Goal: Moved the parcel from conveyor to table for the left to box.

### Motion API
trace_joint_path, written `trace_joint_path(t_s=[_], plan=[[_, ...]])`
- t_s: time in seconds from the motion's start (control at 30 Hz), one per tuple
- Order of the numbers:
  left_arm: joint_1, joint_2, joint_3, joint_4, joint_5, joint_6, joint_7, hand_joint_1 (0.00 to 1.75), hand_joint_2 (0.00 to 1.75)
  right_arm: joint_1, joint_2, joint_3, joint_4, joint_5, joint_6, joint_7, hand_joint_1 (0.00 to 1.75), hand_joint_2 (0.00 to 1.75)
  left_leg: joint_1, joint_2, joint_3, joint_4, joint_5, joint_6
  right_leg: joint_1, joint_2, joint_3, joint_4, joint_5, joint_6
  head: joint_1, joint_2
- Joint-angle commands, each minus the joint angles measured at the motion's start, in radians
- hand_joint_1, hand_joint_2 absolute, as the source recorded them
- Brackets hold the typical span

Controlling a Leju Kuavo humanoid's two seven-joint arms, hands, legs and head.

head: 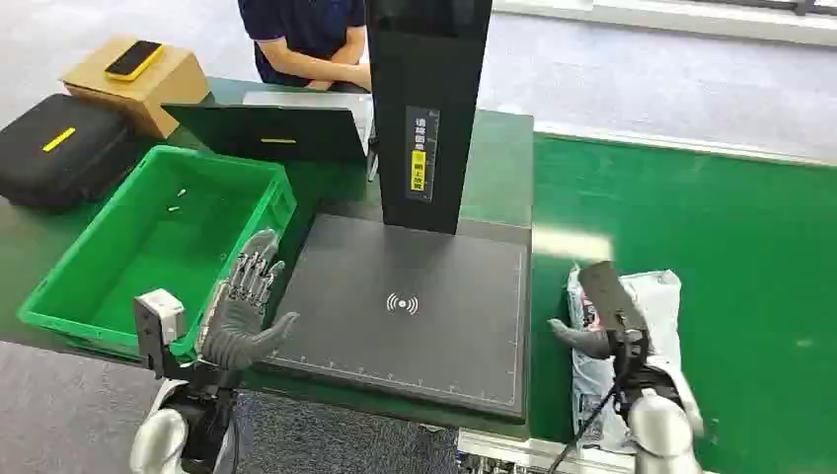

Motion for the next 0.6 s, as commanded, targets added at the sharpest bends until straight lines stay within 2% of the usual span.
trace_joint_path(t_s=[0.03, 0.2, 0.23, 0.3, 0.37, 0.5, 0.6], plan=[[0.013, 0.012, -0.009, -0.015, 0.014, 0.007, 0.046, 0.00, 1.75, -0.152, -0.132, 0.248, 0.474, 0.010, -0.072, 0.038, 0.00, 1.75, 0.001, 0.001, 0.000, -0.001, 0.000, -0.002, 0.001, 0.002, 0.000, -0.001, 0.001, 0.000, 0.000, 0.000], [-0.015, 0.028, -0.036, 0.024, 0.029, 0.025, 0.047, 0.00, 1.75, -0.128, -0.145, 0.314, 0.511, -0.007, -0.014, 0.051, 0.00, 1.75, 0.000, 0.000, 0.000, -0.002, 0.000, -0.003, 0.000, 0.001, 0.000, -0.002, 0.001, -0.001, 0.000, 0.000], [-0.015, 0.030, -0.039, 0.025, 0.034, 0.032, 0.045, 0.00, 1.75, -0.119, -0.149, 0.335, 0.521, 0.003, -0.021, 0.057, 0.00, 1.75, 0.000, 0.000, 0.000, -0.003, 0.000, -0.003, 0.000, 0.002, 0.000, -0.003, 0.001, -0.001, 0.000, 0.000], [0.008, 0.028, -0.035, 0.009, 0.040, 0.053, 0.042, 0.00, 1.75, -0.091, -0.151, 0.359, 0.495, 0.065, -0.128, 0.100, 0.00, 1.75, 0.000, -0.002, 0.000, -0.003, 0.001, -0.003, 0.000, 0.000, -0.001, -0.003, 0.001, -0.001, 0.000, 0.000], [0.044, 0.025, -0.023, -0.025, 0.047, 0.069, 0.043, 0.00, 1.75, -0.035, -0.148, 0.351, 0.394, 0.139, -0.228, 0.163, 0.00, 1.75, 0.001, 0.000, 0.001, -0.003, 0.000, -0.003, 0.001, 0.002, 0.001, -0.004, 0.001, -0.001, 0.000, 0.000], [0.058, 0.022, -0.014, -0.031, 0.049, 0.062, 0.045, 0.00, 1.75, 0.131, -0.160, 0.295, 0.167, 0.141, -0.196, 0.217, 0.00, 1.75, 0.001, -0.003, -0.001, -0.001, -0.001, -0.003, 0.001, -0.002, -0.001, -0.002, 0.000, -0.001, 0.000, 0.000], [0.055, 0.017, -0.012, -0.028, 0.047, 0.056, 0.047, 0.00, 1.75, 0.193, -0.154, 0.269, 0.120, 0.146, -0.201, 0.227, 0.00, 1.75, 0.001, -0.007, 0.000, -0.002, -0.001, -0.003, 0.000, -0.005, 0.001, -0.004, -0.002, -0.001, 0.000, 0.000]])
